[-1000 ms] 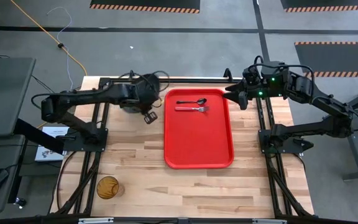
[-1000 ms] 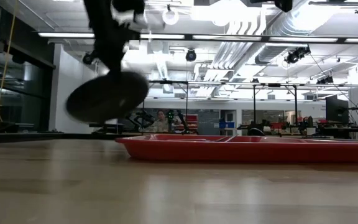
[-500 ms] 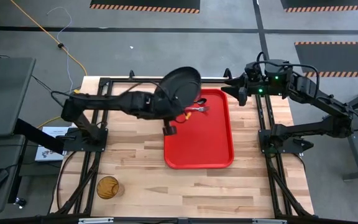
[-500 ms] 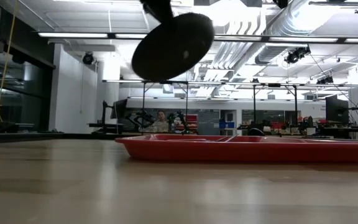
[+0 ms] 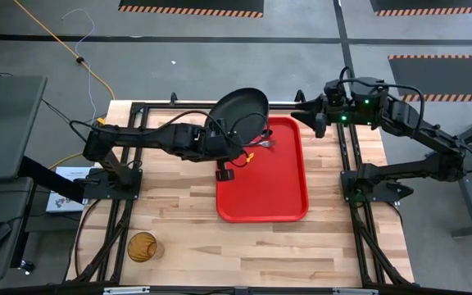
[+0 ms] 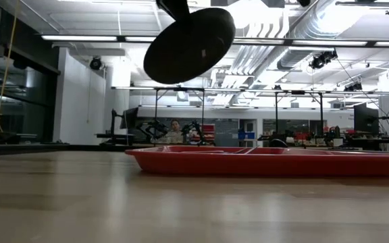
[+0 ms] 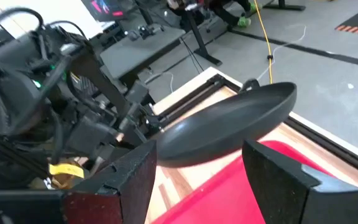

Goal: Pick and place plate/cup/fork/spoon on tray
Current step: Put the black plate to the bottom of the pink fork on the red tray

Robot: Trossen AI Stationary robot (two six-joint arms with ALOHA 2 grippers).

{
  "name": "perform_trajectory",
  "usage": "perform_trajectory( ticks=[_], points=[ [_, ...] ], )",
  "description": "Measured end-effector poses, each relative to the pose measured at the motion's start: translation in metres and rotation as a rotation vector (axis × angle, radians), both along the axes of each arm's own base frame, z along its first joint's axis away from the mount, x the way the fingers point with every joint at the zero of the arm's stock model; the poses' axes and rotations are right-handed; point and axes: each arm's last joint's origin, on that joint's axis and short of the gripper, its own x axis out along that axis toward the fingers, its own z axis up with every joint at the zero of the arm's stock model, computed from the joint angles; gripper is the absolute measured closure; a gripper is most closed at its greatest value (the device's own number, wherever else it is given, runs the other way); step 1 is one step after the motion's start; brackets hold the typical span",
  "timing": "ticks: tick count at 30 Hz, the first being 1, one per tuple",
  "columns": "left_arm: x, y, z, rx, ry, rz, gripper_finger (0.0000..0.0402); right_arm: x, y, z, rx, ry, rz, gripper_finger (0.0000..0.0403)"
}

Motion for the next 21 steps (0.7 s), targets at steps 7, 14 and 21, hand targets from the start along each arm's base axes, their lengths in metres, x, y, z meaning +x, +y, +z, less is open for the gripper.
perform_trajectory(
  ticks=[7,14,21],
  points=[
    [-0.0015,0.0002,-0.0006,0.019,0.031,-0.027,0.0401,0.0011,-0.0004,0.0048,0.007,-0.055,-0.007,0.0174],
    [-0.0051,0.0003,-0.0028,0.051,0.101,-0.08,0.0401,0.0014,-0.0023,0.0085,0.009,-0.096,-0.07,0.0174],
    [-0.005,-0.0021,-0.005,0.013,0.14,-0.199,0.0401,0.001,-0.0034,0.0085,0.057,-0.112,-0.125,0.0174]
  ],
)
